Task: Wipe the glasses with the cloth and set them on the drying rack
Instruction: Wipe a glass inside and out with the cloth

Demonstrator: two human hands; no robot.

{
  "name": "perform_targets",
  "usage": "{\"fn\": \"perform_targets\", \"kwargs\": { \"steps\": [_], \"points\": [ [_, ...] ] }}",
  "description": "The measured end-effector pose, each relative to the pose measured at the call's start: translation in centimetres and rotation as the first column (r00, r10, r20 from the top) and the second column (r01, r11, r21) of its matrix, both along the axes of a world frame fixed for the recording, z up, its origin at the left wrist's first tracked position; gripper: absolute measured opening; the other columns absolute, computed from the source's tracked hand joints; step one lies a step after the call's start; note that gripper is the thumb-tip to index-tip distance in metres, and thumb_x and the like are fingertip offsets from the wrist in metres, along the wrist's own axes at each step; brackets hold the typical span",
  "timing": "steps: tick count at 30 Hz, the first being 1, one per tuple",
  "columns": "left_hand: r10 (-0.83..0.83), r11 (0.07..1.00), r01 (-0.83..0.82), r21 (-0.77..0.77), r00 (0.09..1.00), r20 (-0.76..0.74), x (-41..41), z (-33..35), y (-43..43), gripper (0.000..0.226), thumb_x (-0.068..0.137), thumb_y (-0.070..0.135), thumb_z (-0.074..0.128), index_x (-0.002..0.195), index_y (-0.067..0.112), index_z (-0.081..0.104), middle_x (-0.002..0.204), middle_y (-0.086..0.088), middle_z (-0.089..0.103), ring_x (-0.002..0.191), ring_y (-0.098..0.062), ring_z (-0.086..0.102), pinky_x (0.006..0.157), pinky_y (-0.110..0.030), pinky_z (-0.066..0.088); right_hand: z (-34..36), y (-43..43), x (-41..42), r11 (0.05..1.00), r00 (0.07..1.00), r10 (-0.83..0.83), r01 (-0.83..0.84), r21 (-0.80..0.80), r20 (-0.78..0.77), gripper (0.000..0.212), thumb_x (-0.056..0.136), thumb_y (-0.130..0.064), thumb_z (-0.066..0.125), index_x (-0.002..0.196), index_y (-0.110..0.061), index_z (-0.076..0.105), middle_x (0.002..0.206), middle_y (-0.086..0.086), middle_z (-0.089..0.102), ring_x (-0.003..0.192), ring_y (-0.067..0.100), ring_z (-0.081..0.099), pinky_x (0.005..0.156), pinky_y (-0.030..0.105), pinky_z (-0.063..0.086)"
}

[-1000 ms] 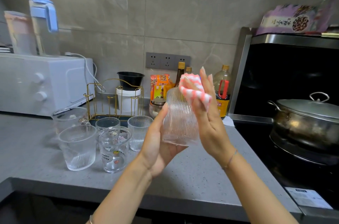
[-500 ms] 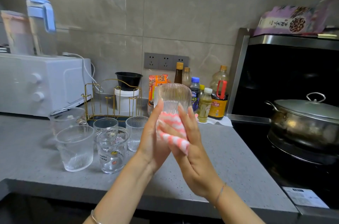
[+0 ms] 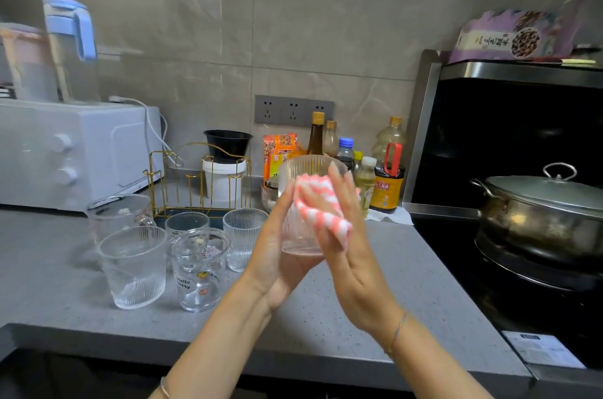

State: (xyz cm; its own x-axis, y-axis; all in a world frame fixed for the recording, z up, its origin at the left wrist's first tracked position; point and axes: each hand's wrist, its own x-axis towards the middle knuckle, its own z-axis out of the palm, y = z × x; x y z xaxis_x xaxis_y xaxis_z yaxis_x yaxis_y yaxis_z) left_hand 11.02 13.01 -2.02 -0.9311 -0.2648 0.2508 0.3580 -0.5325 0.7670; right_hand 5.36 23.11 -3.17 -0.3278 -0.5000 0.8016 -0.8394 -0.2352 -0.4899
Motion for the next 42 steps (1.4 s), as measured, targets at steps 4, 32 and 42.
{"fn": "perform_targets", "kwargs": {
  "steps": [4,32,42],
  "points": [
    [-0.077,0.996,0.076,0.048,0.997,0.016,-0.2,0.2,-0.5,0.065,0.076,0.063,0.046,0.091,0.008,0.079,0.116,-0.016,0.067,0.104,-0.024,0.067,0.098,-0.039,0.050,-2.6,0.2,0.6,0.999,0.988,0.007,-0.002,0.036,-0.153,0.040,0.101,-0.042,0.029,0.139,-0.043,0.041,0.159,-0.020,0.005,0.148,0.016,-0.004,0.120,0.035,0.001],
    [-0.090,0.991,0.091,0.098,0.996,-0.020,-0.9,-0.5,-0.5,0.074,0.081,0.068,0.041,0.112,0.008,0.072,0.117,-0.016,0.067,0.110,-0.027,0.065,0.102,-0.041,0.047,-3.6,0.2,0.5,0.999,0.996,-0.041,0.040,-0.007,-0.077,0.046,0.102,-0.043,0.031,0.139,-0.021,0.048,0.161,-0.012,-0.002,0.148,0.025,-0.006,0.118,0.056,0.007],
    [-0.047,0.995,0.049,-0.089,0.998,0.029,-0.5,-1.3,-0.3,0.059,0.088,0.062,0.050,0.127,0.020,0.063,0.126,-0.013,0.064,0.112,-0.025,0.060,0.107,-0.053,0.037,2.6,-0.1,-1.3,0.997,0.990,-0.027,0.037,-0.066,0.139,0.060,0.098,-0.045,0.032,0.152,-0.026,0.014,0.158,-0.020,0.011,0.147,0.004,0.002,0.121,0.043,0.012]
  ]
}}
